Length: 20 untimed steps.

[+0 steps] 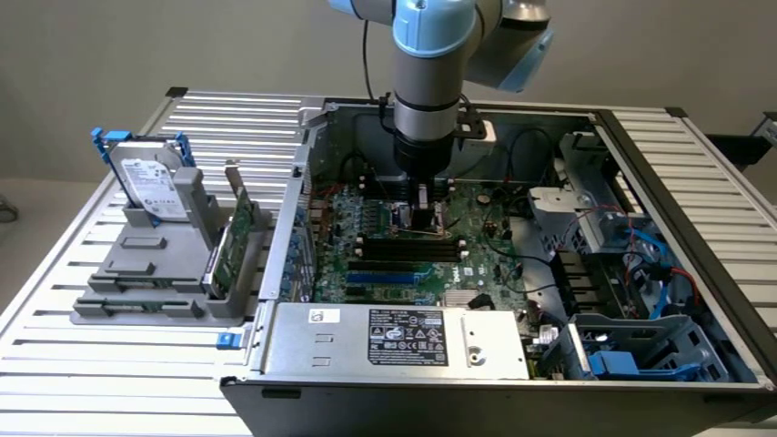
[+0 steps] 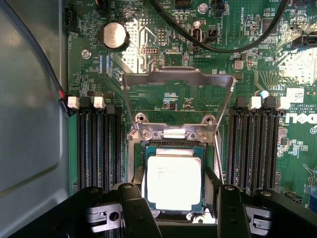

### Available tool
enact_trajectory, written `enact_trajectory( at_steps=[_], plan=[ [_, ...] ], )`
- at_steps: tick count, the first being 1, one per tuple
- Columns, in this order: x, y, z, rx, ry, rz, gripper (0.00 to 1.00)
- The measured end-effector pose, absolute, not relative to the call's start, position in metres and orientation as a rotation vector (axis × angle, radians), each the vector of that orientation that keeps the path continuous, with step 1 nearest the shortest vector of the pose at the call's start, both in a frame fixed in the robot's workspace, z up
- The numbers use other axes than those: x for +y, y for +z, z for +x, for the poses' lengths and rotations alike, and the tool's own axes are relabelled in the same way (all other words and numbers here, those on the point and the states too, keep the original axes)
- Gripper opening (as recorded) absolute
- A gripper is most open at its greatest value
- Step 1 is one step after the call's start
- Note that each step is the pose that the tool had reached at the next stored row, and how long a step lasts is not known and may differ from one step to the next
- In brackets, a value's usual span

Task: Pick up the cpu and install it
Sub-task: 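Place the cpu into insertion slot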

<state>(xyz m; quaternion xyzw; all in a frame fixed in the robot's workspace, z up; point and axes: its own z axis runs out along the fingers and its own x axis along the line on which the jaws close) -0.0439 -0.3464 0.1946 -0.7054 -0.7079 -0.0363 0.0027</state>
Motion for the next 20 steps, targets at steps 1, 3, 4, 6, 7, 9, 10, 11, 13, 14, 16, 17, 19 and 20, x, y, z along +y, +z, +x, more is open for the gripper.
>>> enact_trajectory(
  at_steps=[1,3,4,6,7,9,10,11,13,14,16,17,19,20],
  plan=[
    [-0.3464,0.1946,-0.0439,-2.22,-0.114,-2.213,0.55],
    [-0.3464,0.1946,-0.0438,-2.219,-0.114,-2.213,0.55],
    [-0.3464,0.1946,-0.0438,-2.219,-0.114,-2.213,0.55],
    [-0.3464,0.1946,-0.0438,-2.218,-0.114,-2.214,0.55],
    [-0.3463,0.1945,-0.0438,-2.218,-0.115,-2.214,0.55],
    [-0.3463,0.1944,-0.0438,-2.217,-0.115,-2.215,0.56],
    [-0.3463,0.1944,-0.0438,-2.217,-0.115,-2.215,0.63],
    [-0.3463,0.1945,-0.0438,-2.217,-0.114,-2.216,0.63],
    [-0.3464,0.1946,-0.0439,-2.216,-0.114,-2.216,0.63],
    [-0.3464,0.1945,-0.0438,-2.216,-0.114,-2.216,0.63],
    [-0.3464,0.1946,-0.0438,-2.216,-0.114,-2.217,0.63],
    [-0.3464,0.1946,-0.0438,-2.215,-0.114,-2.217,0.63],
    [-0.3464,0.1946,-0.0438,-2.215,-0.114,-2.218,0.63],
    [-0.3464,0.1947,-0.0438,-2.215,-0.114,-2.218,0.63]
  ],
)
